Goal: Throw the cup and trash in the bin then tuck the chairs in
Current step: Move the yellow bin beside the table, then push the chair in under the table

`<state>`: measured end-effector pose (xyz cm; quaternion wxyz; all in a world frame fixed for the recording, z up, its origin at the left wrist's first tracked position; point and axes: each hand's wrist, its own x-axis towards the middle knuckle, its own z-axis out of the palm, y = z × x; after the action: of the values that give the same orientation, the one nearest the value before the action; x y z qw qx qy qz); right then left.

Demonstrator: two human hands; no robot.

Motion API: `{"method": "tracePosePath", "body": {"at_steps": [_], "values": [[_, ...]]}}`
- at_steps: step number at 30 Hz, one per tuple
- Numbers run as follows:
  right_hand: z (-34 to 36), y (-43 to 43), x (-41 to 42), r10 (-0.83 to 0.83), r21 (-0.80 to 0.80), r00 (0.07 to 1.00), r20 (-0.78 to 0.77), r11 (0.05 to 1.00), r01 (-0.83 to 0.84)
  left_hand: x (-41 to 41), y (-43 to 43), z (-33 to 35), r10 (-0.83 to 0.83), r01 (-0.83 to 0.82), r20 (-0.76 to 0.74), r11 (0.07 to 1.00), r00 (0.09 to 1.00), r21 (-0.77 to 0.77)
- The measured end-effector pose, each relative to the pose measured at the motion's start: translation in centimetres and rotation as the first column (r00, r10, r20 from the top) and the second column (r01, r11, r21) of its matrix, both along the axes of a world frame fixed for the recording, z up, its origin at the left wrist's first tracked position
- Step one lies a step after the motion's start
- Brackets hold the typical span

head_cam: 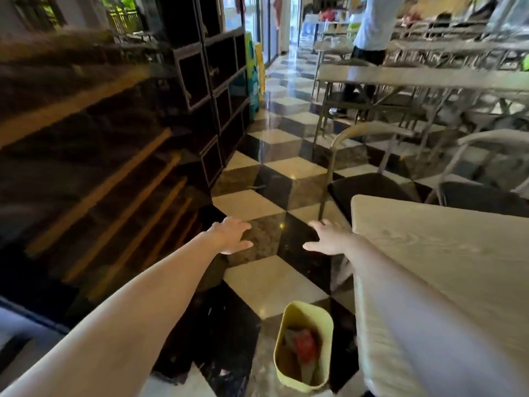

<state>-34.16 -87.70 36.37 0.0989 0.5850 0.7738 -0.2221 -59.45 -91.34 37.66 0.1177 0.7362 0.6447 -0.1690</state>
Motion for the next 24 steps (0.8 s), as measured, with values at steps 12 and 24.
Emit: {"method": "tracePosePath", "body": {"at_steps": [12, 24], "values": [[-1.8, 16.4, 0.0, -0.11, -0.024, 0.991, 0.074, 0.993, 0.112, 0.7, 21.5, -1.8, -0.211, 0.213, 0.089, 0.977, 0.973, -0.017], [-4.3, 38.2, 1.8, -0.278, -0.201, 0.956, 0.088, 0.935, 0.291, 5.2, 46.7, -4.0, -0.347, 0.357, 0.089, 0.925, 0.933, -0.13]]}}
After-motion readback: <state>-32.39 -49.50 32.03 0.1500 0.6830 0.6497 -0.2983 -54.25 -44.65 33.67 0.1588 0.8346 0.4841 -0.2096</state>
